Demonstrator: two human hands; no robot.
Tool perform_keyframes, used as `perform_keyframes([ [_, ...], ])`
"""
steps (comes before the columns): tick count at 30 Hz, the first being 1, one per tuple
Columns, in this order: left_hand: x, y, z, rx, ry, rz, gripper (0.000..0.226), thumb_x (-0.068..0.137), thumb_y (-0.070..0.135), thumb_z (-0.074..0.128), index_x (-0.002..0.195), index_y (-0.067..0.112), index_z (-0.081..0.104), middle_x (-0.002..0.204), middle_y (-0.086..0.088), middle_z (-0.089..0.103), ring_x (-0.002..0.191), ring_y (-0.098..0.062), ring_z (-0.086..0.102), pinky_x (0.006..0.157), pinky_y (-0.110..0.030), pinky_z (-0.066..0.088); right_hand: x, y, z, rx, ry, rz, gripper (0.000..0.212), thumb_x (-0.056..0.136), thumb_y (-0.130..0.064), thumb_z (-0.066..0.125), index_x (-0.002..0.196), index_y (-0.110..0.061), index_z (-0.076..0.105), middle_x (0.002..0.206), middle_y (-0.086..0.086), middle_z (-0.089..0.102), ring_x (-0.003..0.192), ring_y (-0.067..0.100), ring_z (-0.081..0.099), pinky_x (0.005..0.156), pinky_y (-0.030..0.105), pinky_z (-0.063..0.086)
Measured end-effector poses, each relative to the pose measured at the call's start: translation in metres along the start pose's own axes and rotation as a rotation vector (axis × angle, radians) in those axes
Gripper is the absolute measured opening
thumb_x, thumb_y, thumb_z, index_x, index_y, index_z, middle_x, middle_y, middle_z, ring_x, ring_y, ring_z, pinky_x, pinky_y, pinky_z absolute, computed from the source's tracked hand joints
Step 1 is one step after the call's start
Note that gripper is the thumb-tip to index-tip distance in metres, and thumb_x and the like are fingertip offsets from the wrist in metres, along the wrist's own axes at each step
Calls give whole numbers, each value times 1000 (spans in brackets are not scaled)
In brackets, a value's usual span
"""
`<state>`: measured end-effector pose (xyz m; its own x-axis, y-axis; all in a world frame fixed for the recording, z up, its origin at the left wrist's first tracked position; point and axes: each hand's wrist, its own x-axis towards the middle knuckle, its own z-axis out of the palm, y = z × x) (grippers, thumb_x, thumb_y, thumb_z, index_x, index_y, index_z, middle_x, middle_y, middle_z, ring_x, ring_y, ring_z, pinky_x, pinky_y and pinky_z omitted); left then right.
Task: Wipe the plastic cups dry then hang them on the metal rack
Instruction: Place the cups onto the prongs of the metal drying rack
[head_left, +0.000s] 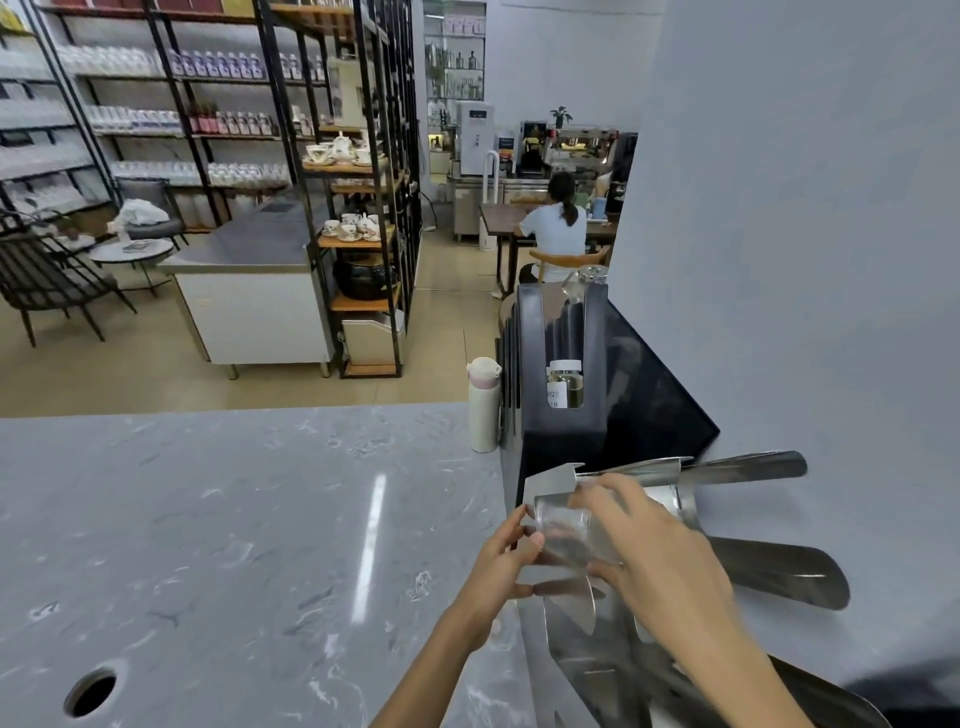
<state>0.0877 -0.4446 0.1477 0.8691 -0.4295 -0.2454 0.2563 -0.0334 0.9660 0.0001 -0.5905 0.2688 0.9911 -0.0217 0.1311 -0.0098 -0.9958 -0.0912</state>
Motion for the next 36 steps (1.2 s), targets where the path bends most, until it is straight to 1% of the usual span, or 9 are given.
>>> perform_keyframes([
  [6,-1,0,3,-14,13,-6,55,101,38,53,152,32,34,118,20,61,107,-10,68,89,-34,61,1,-2,1,14,9,63,71,77,-32,80,132,-38,36,142,-6,39,104,18,64,68,25,53],
  [13,-3,4,9,-19,58,-15,49,102,33,50,150,32,37,118,6,69,97,-9,73,88,-38,62,0,-4,-3,-31,32,11,69,83,-35,75,137,-35,31,150,-4,30,108,17,62,68,25,52],
  [16,-4,3,10,-17,66,-16,46,102,34,51,147,32,42,118,5,69,97,-10,73,84,-36,63,-6,1,-4,19,68,-78,77,86,-36,71,146,-39,23,161,-6,15,131,14,48,88,24,52],
  [20,-5,3,10,-23,61,-36,28,102,34,52,128,43,56,111,5,72,91,-5,73,82,-35,63,-17,13,-10,153,122,-124,72,89,-27,70,151,-33,34,154,-13,36,142,10,35,110,21,29],
  [22,-6,4,10,-34,55,-49,25,102,32,51,108,54,63,101,10,74,86,-2,74,73,-28,63,-20,18,-11,206,146,-102,65,90,-24,68,149,-30,40,151,-16,41,140,6,36,108,15,22],
  [24,-7,6,12,-36,59,-54,27,102,33,50,125,45,59,108,9,72,86,-3,74,67,-23,61,-20,16,-9,252,158,-56,63,92,-27,67,149,-32,40,151,-19,40,139,2,37,105,12,23],
  [27,-7,6,14,-36,57,-46,48,103,36,47,150,29,36,118,8,64,85,-2,73,63,-20,60,-22,7,-5,260,222,61,64,87,-33,72,145,-31,47,148,-14,49,132,9,51,98,24,46],
  [31,-9,6,17,-30,45,-30,51,104,37,44,152,27,29,114,11,61,86,-4,71,60,-15,57,-22,-5,2,240,307,168,64,76,-46,77,133,-21,61,129,-2,67,112,20,67,78,31,58],
  [36,-9,8,22,-28,67,-14,46,105,38,40,149,26,30,114,13,57,95,-10,65,57,-14,57,-22,-10,1,130,293,187,70,79,-59,52,128,-11,65,121,6,71,98,24,73,67,32,60],
])
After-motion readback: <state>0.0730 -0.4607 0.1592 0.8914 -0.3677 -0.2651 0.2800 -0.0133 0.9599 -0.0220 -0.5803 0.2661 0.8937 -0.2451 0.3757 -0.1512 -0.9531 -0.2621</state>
